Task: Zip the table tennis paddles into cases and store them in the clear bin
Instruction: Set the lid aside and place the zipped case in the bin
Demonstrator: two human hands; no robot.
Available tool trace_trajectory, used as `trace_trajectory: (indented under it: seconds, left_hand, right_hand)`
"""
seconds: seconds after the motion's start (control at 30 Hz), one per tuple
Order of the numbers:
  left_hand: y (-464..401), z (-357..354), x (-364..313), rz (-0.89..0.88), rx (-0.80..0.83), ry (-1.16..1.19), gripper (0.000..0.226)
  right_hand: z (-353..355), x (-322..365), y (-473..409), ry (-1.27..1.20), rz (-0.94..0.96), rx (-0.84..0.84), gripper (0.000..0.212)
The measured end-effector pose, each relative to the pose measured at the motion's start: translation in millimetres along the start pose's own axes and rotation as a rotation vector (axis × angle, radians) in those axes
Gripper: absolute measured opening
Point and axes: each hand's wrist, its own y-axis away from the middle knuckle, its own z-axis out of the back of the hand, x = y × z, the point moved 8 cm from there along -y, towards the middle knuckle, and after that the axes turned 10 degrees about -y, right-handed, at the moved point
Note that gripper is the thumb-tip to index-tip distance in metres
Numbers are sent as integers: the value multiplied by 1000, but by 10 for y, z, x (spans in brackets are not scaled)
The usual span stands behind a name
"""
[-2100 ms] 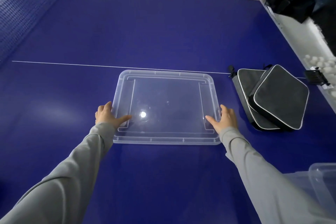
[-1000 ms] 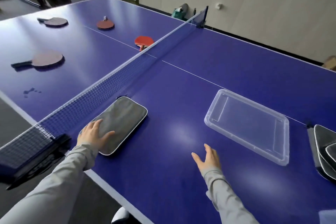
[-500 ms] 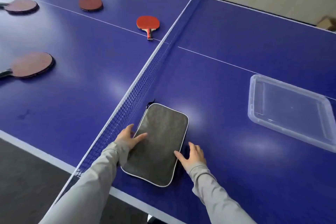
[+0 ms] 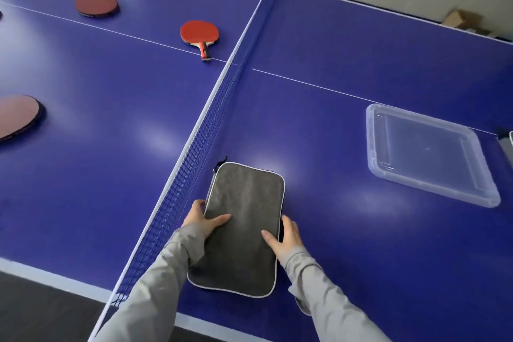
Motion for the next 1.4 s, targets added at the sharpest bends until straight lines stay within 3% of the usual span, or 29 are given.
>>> trace_trajectory:
  seconds: [0.13,0.27,0.43,0.6,0.7,0.8,0.93,1.1,1.27,1.4]
  left_hand:
    - [90,-88,-177,28,75,264,71]
    - [303,-353,-573,0,255,364,57]
    - [704,-828,-1161,-88,333,499,77]
    - [1201,-1547,-1586,-61,319,646,47]
    - [1578,-2156,-1799,-39,308,760,33]
    - [2074,-2731,-1999,-58,326,815,33]
    - [2701,-3437,-2189,-121,428,826,32]
    - [3483,-4164,-2457,-287,690,772,39]
    - [3542,-4307,-2786,-432,605,628,31]
    - [3789,-4661,-3356,-591,747,466,43]
  right_hand:
    - [373,142,68,-71,41,-7,67]
    - [1002,316,142,-131,113,-29,60]
    - [1898,272,403,-261,180,-100,56]
    - [2710,-531,1024,-757,121,-482,57]
    - [2833,-948,1354,-1175,99,-484,49]
    - [3152,-1231,1588,-1338,117,-580,45]
    - [3843,-1712,2024,-1354,175,-736,58]
    - [4862,-2392,2704,-1303,283,-841,49]
    - [5886,-2788,3334,-1231,372,-774,45]
    - [6616,-2996,3619,-1147,405,-781,38]
